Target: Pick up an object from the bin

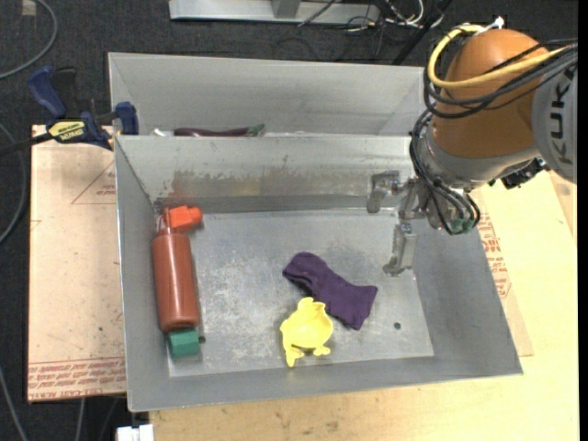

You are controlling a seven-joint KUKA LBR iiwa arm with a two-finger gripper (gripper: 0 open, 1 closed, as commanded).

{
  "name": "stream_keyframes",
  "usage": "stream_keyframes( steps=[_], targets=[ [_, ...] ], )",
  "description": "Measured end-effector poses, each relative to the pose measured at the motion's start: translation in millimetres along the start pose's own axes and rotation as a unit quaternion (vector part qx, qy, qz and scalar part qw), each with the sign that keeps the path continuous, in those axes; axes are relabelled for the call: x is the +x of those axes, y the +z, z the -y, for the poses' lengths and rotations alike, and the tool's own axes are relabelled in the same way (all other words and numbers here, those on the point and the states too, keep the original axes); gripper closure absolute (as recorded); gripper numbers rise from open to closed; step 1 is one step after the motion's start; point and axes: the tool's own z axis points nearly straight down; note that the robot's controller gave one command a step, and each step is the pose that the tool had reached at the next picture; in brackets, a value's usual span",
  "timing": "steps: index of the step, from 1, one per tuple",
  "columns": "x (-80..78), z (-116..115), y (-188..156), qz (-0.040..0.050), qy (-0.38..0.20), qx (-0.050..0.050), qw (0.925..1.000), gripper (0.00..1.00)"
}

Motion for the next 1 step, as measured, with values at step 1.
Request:
stream_keyframes(
  steps=[1],
  targets=[
    [-1.1, -0.1, -4.6, 0.0041, 0.000, 0.000, 1.0000, 0.00]
  ],
)
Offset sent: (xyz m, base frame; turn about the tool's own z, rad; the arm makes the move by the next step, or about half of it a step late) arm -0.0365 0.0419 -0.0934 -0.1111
